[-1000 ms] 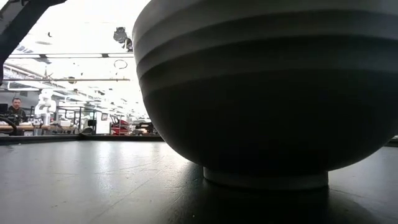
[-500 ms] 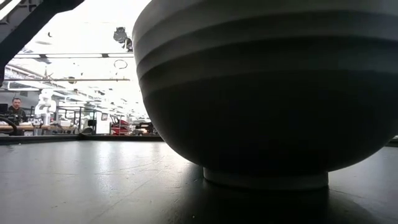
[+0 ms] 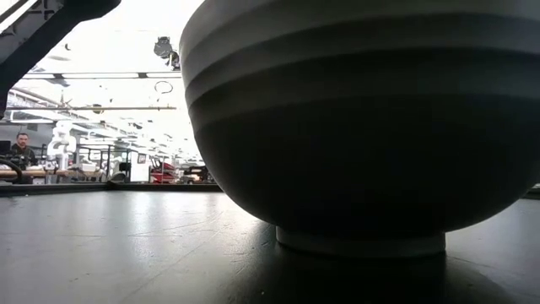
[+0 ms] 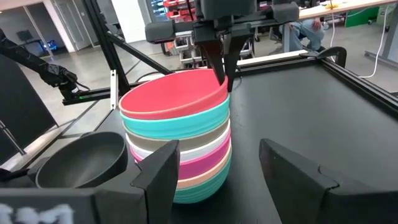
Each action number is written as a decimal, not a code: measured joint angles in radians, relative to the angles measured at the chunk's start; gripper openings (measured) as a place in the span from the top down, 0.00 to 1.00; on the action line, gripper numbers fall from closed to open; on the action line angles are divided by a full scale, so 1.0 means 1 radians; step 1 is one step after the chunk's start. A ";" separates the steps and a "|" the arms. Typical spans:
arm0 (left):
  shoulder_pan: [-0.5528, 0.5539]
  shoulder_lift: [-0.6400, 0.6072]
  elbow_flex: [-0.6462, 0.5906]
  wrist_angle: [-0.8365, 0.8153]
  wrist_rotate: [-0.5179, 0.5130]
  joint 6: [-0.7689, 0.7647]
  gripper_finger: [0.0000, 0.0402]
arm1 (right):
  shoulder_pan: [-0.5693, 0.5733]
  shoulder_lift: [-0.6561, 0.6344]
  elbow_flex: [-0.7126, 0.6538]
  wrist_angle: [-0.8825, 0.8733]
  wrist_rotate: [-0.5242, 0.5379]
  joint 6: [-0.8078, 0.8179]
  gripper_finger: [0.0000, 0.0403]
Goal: Nest bowls inside each other
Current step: Stack the red bowl on top of the light blue bowl, then stack the blue bowl on top of the red bowl
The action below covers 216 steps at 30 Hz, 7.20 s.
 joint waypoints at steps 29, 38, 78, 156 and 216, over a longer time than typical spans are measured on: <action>-0.085 -0.099 -0.001 0.143 -0.120 0.081 0.42 | 0.000 0.000 -0.001 -0.002 0.000 0.031 0.47; -0.077 -0.179 -0.001 0.085 -0.178 0.052 0.32 | 0.000 0.000 -0.001 -0.003 -0.001 0.034 0.47; -0.252 -1.471 -1.758 1.395 -0.212 -0.046 0.32 | 0.000 -0.051 -0.001 0.004 -0.024 0.039 0.47; -0.375 -1.837 -2.015 1.385 -0.385 -0.080 0.32 | 0.030 -0.133 0.051 -0.650 -0.290 0.308 0.51; -0.375 -1.837 -2.015 1.376 -0.305 -0.078 0.32 | 0.498 0.417 0.283 -0.796 -0.234 0.556 0.60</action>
